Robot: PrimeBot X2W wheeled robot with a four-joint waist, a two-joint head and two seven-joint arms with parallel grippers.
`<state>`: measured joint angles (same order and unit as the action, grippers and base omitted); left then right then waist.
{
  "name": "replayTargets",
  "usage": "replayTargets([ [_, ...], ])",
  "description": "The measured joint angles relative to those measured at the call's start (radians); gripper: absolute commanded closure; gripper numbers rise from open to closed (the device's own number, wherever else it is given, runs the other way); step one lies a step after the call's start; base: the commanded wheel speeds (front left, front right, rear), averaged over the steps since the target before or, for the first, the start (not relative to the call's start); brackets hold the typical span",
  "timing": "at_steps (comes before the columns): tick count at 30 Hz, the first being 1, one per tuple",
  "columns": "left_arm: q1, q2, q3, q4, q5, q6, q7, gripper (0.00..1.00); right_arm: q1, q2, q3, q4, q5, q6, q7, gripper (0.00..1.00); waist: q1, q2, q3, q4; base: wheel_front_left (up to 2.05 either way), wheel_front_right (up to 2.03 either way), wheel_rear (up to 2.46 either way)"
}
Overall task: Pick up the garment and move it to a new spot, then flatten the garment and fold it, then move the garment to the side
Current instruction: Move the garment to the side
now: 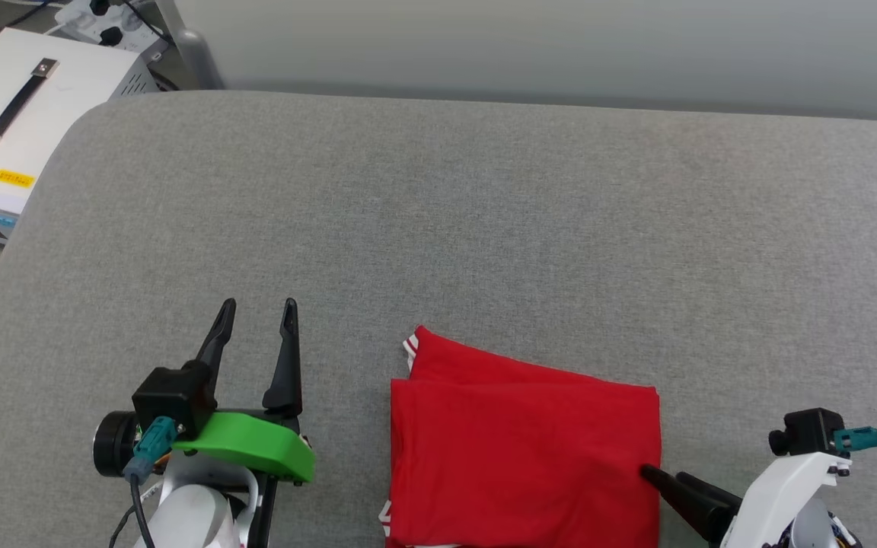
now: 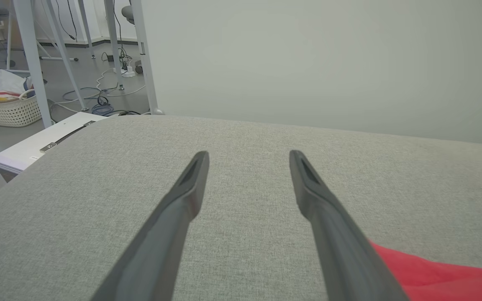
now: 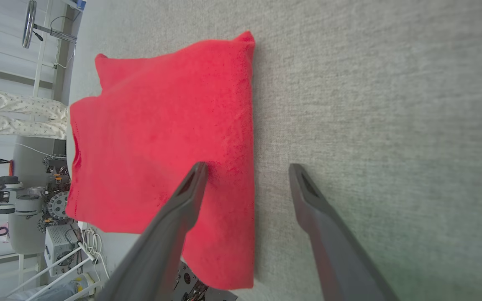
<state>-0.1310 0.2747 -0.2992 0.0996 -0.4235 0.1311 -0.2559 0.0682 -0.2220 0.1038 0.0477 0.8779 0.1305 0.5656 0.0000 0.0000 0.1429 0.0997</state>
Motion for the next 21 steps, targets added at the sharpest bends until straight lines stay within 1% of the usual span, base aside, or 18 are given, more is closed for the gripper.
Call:
replayTargets([
  [4,-0.017,-0.017,0.009,0.004,0.011,-0.013,0.0,0.0,-0.032,-0.006,0.042,0.021,0.016,0.0,0.012,0.0,0.0,0.0,0.03,0.018,0.0,0.0,0.0],
  [8,-0.031,-0.033,0.016,0.016,0.02,-0.03,0.0,0.0,-0.063,-0.008,0.063,0.074,0.015,0.002,0.04,0.0,0.0,0.0,0.061,0.035,0.0,0.0,0.0],
  [11,-0.037,-0.048,0.026,0.025,0.022,-0.034,0.0,0.0,-0.082,-0.007,0.068,0.096,0.013,0.003,0.063,0.0,0.0,0.0,0.077,0.048,0.0,0.0,0.0],
  [13,-0.038,-0.055,0.033,0.029,0.029,-0.04,0.0,0.0,-0.094,-0.007,0.071,0.099,0.013,0.007,0.088,0.81,0.0,0.0,0.084,0.053,0.0,0.0,0.0],
  [14,-0.039,-0.058,0.037,0.032,0.03,-0.041,0.0,0.0,-0.097,-0.007,0.07,0.1,0.014,0.009,0.092,1.0,0.0,0.0,0.086,0.055,0.0,0.0,0.0],
  [18,-0.038,-0.07,0.049,0.05,0.04,-0.053,0.0,0.0,-0.105,-0.005,0.078,0.108,0.014,0.009,0.105,1.0,0.0,0.0,0.075,0.056,0.0,0.0,0.0],
  [21,-0.036,-0.076,0.057,0.058,0.051,-0.061,0.0,0.0,-0.108,-0.005,0.088,0.091,0.008,0.009,0.107,1.0,0.0,0.0,0.055,0.049,0.0,0.0,0.0],
])
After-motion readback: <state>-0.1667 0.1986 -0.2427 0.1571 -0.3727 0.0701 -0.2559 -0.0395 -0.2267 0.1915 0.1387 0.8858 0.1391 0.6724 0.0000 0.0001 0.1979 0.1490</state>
